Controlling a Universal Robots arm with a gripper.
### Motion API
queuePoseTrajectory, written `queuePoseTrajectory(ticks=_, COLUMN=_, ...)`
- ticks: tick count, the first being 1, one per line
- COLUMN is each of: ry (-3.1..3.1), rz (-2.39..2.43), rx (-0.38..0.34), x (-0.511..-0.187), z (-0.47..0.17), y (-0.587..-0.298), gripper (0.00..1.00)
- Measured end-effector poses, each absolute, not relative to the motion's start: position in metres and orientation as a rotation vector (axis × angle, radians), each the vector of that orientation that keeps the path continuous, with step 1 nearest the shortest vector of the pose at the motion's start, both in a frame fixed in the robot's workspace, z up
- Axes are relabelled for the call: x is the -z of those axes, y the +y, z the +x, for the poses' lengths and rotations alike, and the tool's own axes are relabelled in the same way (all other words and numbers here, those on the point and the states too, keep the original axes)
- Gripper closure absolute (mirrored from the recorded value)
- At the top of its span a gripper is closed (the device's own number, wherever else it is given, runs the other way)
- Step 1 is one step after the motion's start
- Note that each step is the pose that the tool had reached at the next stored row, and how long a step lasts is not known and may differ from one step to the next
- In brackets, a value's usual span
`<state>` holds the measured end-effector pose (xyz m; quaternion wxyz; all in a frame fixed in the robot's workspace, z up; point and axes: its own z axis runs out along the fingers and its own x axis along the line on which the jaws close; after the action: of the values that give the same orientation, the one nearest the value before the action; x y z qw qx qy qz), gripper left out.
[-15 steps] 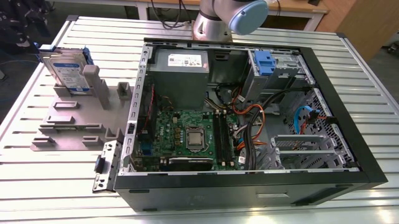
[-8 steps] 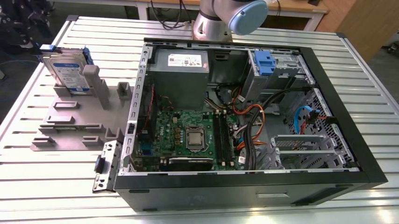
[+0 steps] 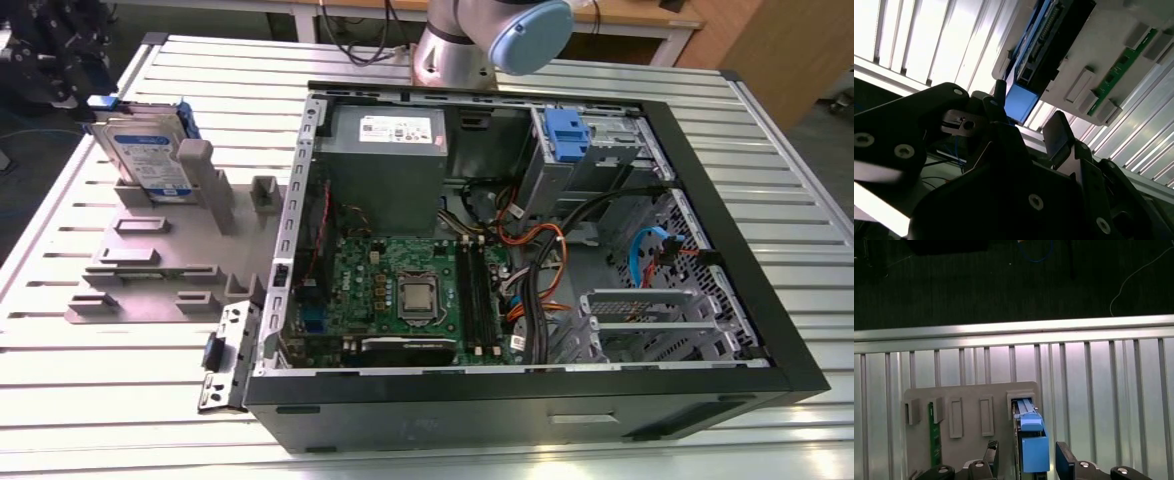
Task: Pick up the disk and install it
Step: 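Pick up the disk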
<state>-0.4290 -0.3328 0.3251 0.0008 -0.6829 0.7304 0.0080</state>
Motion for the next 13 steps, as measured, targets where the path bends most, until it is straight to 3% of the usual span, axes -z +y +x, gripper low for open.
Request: queuePoseTrajectory(ticks=13, ry=2.280, rz=-2.140, rx=-0.043, x=-0.3156, z=-0.4289, y=-0.3328, gripper=0.44)
